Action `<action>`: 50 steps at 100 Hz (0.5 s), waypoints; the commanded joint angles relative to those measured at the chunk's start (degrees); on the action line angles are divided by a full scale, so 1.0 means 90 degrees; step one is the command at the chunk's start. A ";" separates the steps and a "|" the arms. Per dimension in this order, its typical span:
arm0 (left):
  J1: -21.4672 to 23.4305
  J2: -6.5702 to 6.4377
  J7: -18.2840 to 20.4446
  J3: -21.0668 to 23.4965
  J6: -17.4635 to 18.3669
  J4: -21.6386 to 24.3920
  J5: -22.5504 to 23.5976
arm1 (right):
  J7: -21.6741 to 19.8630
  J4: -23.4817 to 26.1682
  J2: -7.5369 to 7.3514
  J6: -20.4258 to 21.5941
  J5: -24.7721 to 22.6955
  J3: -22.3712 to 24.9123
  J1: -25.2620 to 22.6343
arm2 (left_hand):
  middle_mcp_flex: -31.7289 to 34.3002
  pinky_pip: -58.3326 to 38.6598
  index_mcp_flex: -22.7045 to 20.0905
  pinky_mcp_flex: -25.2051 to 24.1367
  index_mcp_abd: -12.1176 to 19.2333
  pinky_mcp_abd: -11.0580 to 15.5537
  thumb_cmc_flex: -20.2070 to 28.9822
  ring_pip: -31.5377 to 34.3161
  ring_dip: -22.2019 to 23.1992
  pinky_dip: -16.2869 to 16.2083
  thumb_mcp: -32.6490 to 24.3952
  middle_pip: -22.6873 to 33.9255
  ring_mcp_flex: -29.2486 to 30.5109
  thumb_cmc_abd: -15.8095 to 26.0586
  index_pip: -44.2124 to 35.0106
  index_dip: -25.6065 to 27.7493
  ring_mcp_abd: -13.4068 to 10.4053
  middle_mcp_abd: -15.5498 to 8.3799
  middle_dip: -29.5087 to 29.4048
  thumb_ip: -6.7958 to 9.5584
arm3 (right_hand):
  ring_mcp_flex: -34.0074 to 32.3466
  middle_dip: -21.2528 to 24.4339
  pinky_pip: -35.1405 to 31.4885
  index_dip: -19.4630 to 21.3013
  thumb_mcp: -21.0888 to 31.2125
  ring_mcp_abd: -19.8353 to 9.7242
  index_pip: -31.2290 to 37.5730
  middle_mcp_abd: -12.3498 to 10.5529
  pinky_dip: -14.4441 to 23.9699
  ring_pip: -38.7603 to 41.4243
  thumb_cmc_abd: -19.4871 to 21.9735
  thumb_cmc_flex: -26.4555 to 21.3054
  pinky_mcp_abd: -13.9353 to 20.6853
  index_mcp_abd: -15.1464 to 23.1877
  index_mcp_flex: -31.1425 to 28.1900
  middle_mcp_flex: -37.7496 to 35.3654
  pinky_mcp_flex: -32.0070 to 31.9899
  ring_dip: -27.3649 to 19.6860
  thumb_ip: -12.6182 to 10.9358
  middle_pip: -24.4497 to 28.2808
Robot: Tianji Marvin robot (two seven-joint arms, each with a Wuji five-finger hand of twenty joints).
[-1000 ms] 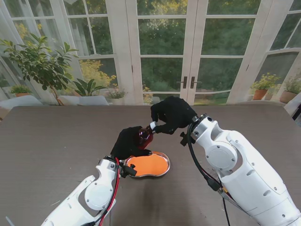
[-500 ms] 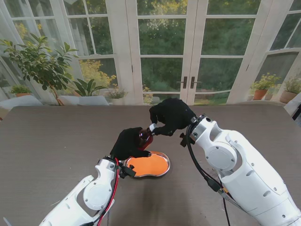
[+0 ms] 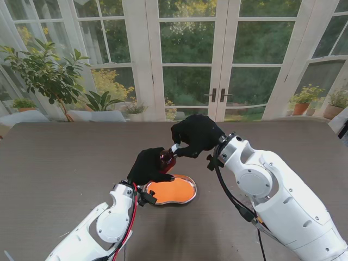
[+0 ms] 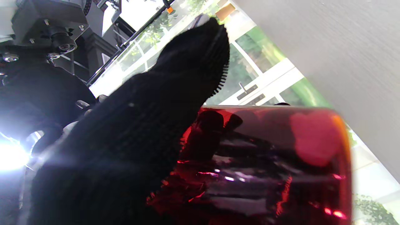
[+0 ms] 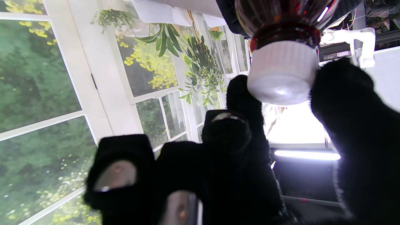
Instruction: Collect the cotton balls from the tray into a sample bottle
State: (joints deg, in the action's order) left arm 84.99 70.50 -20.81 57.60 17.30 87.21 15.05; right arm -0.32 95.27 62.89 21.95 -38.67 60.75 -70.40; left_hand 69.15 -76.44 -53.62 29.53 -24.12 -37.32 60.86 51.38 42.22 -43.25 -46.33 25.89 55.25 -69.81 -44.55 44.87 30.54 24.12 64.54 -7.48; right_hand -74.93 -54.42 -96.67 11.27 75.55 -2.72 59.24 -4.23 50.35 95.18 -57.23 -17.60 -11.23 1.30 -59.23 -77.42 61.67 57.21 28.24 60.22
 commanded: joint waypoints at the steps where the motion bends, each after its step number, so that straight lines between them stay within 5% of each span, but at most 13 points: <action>1: -0.0014 0.0034 0.0145 -0.0019 -0.0002 0.0067 -0.0018 | -0.0151 0.0022 0.0003 0.0035 -0.0009 -0.0045 -0.0024 | 0.0280 -0.0078 -0.0581 0.0021 0.0922 0.0058 0.0387 0.0118 0.0039 -0.0042 -0.0633 0.0110 0.0270 0.5118 -0.0893 0.0200 0.0551 -0.0060 -0.0033 0.0094 | -0.0068 -0.0047 -0.0462 0.0388 0.0489 -0.0513 0.0613 -0.0111 0.0022 0.0371 0.0446 -0.0303 0.0022 0.0261 -0.0274 -0.0568 0.0041 -0.0026 -0.0575 0.0036; 50: 0.0011 -0.0005 0.0285 0.0009 -0.0072 0.0113 -0.0032 | -0.0397 0.0123 -0.0045 0.0158 0.0117 0.0072 -0.0081 | 0.0271 -0.0073 -0.0572 0.0010 0.0928 0.0071 0.0385 0.0122 0.0041 -0.0035 -0.0617 0.0119 0.0266 0.5132 -0.0902 0.0197 0.0545 -0.0070 -0.0036 0.0092 | -0.0070 -0.0029 -0.0447 0.0578 0.0457 -0.0538 0.0594 -0.0142 0.0044 0.0350 0.0677 -0.0245 0.0049 0.0284 -0.0295 -0.0569 -0.0002 -0.0035 -0.0685 -0.0042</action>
State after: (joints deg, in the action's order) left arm 85.06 70.28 -19.48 57.63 16.93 87.55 15.00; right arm -3.14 95.71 62.42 22.73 -37.63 61.49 -70.53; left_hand 69.31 -76.31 -53.78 29.53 -23.84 -37.33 60.86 51.38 42.22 -43.25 -46.34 26.17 55.25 -69.86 -44.97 44.88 30.54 24.02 64.53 -7.48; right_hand -74.93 -54.42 -96.67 13.18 75.55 -2.72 59.24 -4.19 50.35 95.18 -54.84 -16.49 -11.23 1.29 -59.22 -77.43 61.06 57.20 27.97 59.59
